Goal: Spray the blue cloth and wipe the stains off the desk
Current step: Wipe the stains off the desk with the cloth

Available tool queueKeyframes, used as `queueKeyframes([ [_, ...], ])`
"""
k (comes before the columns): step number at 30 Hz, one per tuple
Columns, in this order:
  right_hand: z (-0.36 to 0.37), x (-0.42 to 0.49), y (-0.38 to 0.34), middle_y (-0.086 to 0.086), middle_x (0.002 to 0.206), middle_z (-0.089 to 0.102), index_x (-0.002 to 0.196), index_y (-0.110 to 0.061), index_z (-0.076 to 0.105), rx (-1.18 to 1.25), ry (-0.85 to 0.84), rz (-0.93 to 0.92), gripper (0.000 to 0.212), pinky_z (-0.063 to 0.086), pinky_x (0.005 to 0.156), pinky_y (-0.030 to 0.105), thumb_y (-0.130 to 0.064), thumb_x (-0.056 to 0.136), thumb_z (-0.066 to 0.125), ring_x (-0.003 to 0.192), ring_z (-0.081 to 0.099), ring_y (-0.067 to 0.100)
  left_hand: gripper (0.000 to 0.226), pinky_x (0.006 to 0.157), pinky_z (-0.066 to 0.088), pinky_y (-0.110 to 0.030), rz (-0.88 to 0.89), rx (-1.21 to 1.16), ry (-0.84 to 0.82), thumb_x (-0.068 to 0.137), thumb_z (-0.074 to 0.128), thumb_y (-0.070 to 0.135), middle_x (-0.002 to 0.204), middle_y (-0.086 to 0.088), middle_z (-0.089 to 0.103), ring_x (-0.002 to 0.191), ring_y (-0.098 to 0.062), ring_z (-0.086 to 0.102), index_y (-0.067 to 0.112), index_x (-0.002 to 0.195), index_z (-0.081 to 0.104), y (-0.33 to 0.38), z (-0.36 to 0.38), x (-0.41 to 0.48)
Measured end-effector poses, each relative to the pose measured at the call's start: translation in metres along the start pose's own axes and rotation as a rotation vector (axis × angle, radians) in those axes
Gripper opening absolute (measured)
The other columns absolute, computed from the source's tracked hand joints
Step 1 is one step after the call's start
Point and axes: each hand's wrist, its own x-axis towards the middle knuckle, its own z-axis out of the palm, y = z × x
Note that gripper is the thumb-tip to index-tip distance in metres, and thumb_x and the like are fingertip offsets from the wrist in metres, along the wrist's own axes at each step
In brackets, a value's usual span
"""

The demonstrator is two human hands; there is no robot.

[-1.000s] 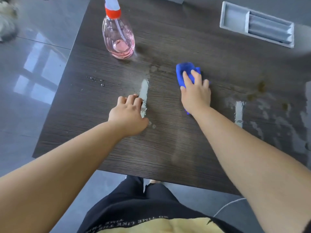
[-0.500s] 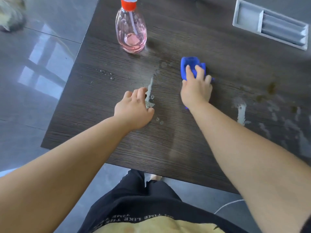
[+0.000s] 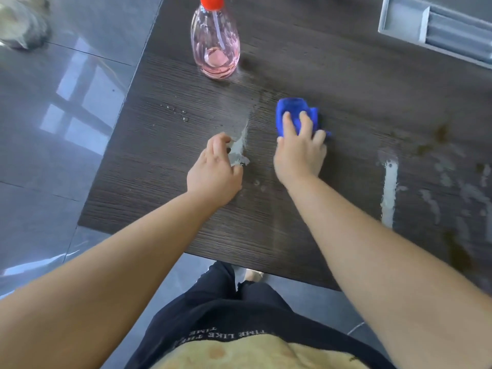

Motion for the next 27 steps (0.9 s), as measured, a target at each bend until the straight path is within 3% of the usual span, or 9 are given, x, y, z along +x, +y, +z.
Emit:
queueKeyframes([
  [4,0.014,-0.058,-0.006,0.003,0.144,0.043,0.135,-0.028,0.049,0.018,0.02,-0.489,0.046,0.045,0.078,0.042,-0.03,0.089,0.042,0.098,0.051,0.035,0.044,0.088,0.036,-0.025,0.016,-0.132,0.052,0.084,0.048,0.007,0.149,0.001,0.026,0.122,-0.016,0.045,0.01,0.128,0.041,-0.011,-0.004,-0.004],
  [7,0.013,-0.07,0.051,0.0,0.134,0.055,0.125,-0.028,0.059,-0.016,0.041,-0.712,0.046,0.051,0.069,0.042,-0.03,0.083,0.042,0.084,0.056,0.034,0.042,0.098,0.034,-0.028,0.069,-0.056,0.043,0.081,0.051,0.003,0.143,-0.006,0.035,0.125,-0.024,0.041,0.006,0.123,0.049,-0.019,-0.003,-0.016],
  [10,0.0,-0.042,0.078,0.003,0.138,0.051,0.129,-0.026,0.056,-0.051,0.134,-0.465,0.045,0.05,0.072,0.045,-0.03,0.086,0.041,0.087,0.054,0.038,0.043,0.106,0.023,-0.028,0.13,0.043,-0.024,0.081,0.054,0.005,0.143,-0.008,0.035,0.132,-0.027,0.029,0.007,0.124,0.051,-0.02,0.003,-0.035],
  [13,0.008,-0.03,0.035,0.004,0.15,0.034,0.14,-0.026,0.043,-0.015,0.094,-0.092,0.047,0.041,0.084,0.045,-0.026,0.093,0.048,0.105,0.046,0.038,0.046,0.107,0.019,-0.026,0.1,0.056,-0.017,0.082,0.053,0.007,0.142,-0.006,0.036,0.132,-0.026,0.025,0.008,0.127,0.048,-0.02,0.011,-0.051],
  [16,0.022,-0.068,-0.002,0.006,0.138,0.051,0.128,-0.026,0.056,0.055,0.134,-0.334,0.048,0.046,0.072,0.04,-0.026,0.08,0.062,0.092,0.055,0.037,0.044,0.106,0.018,-0.025,0.052,0.05,0.022,0.079,0.048,0.012,0.137,-0.01,0.042,0.128,-0.03,0.031,0.005,0.122,0.051,-0.018,0.015,-0.057],
  [20,0.018,-0.107,0.061,-0.001,0.134,0.055,0.124,-0.03,0.06,-0.015,0.04,-0.722,0.044,0.049,0.068,0.039,-0.03,0.083,0.044,0.084,0.056,0.033,0.049,0.102,0.018,-0.024,0.034,0.031,0.046,0.073,0.04,0.018,0.133,-0.012,0.043,0.124,-0.031,0.035,0.004,0.118,0.051,-0.012,0.016,-0.062],
  [23,0.004,-0.081,0.101,0.003,0.133,0.055,0.125,-0.025,0.059,-0.046,0.148,-0.491,0.046,0.052,0.068,0.044,-0.031,0.083,0.042,0.084,0.056,0.037,0.042,0.105,0.021,-0.029,0.02,0.026,0.048,0.083,0.048,0.01,0.138,-0.008,0.037,0.127,-0.03,0.029,0.007,0.124,0.048,-0.009,0.021,-0.071],
  [25,0.006,-0.067,0.084,0.005,0.142,0.046,0.132,-0.025,0.053,-0.018,0.148,-0.217,0.046,0.046,0.077,0.047,-0.028,0.087,0.047,0.097,0.052,0.04,0.043,0.106,0.022,-0.03,0.017,0.023,0.048,0.083,0.048,0.008,0.138,-0.006,0.037,0.127,-0.029,0.027,0.008,0.125,0.047,-0.008,0.026,-0.078],
  [27,0.012,-0.081,0.049,0.006,0.147,0.039,0.136,-0.026,0.048,0.013,0.087,-0.137,0.049,0.043,0.081,0.044,-0.026,0.087,0.055,0.105,0.049,0.04,0.044,0.106,0.021,-0.03,-0.006,0.017,0.041,0.081,0.043,0.016,0.137,-0.007,0.038,0.126,-0.03,0.028,0.008,0.125,0.047,-0.008,0.033,-0.088],
])
